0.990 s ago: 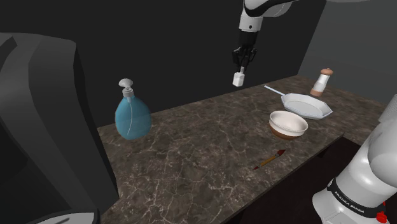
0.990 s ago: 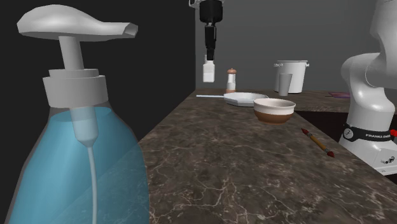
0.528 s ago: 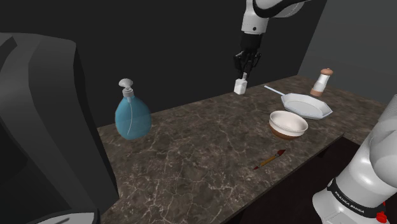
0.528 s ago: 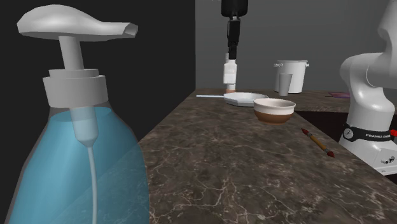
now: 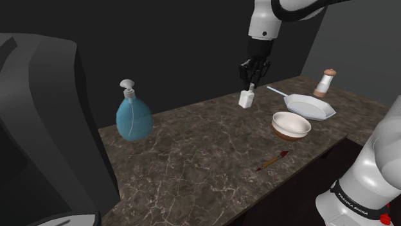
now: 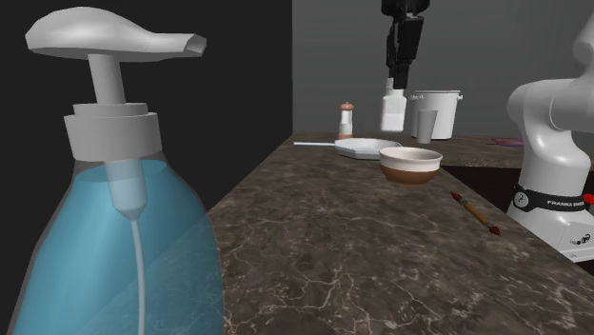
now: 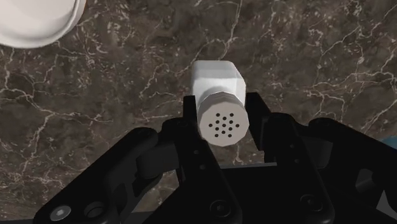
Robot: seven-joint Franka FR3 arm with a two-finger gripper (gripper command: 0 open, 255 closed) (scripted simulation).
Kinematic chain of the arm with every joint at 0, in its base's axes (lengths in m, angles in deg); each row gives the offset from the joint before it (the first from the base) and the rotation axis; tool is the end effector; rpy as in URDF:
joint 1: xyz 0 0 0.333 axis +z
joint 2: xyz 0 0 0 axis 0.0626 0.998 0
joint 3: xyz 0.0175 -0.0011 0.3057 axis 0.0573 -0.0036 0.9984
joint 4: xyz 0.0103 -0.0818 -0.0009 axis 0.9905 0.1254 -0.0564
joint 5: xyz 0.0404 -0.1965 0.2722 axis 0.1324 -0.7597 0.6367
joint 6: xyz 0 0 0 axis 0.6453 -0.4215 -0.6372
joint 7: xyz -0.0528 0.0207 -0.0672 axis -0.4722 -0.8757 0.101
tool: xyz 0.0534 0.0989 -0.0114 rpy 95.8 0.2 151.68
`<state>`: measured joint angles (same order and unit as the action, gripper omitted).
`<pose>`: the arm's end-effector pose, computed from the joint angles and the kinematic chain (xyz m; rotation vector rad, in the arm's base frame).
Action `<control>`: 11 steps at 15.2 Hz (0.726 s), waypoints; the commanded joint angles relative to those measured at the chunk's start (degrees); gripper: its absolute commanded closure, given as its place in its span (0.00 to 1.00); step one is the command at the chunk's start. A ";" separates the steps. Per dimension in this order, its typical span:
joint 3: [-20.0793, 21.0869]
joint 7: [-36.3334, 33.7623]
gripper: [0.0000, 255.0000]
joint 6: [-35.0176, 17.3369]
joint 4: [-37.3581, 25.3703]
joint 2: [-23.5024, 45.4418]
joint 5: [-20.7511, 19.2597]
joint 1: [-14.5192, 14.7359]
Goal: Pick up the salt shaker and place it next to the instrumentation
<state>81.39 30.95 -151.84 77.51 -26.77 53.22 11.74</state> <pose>0.3725 0.0725 0.5353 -3.1186 0.2531 0.0089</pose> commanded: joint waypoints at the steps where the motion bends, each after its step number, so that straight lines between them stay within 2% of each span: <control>1: 1.73 -2.43 1.00 0.12 2.13 -2.31 0.83 1.02; 11: 11.10 -14.58 1.00 2.39 8.46 -11.66 6.82 6.85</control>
<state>91.72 17.48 -150.03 85.40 -37.18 59.39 18.01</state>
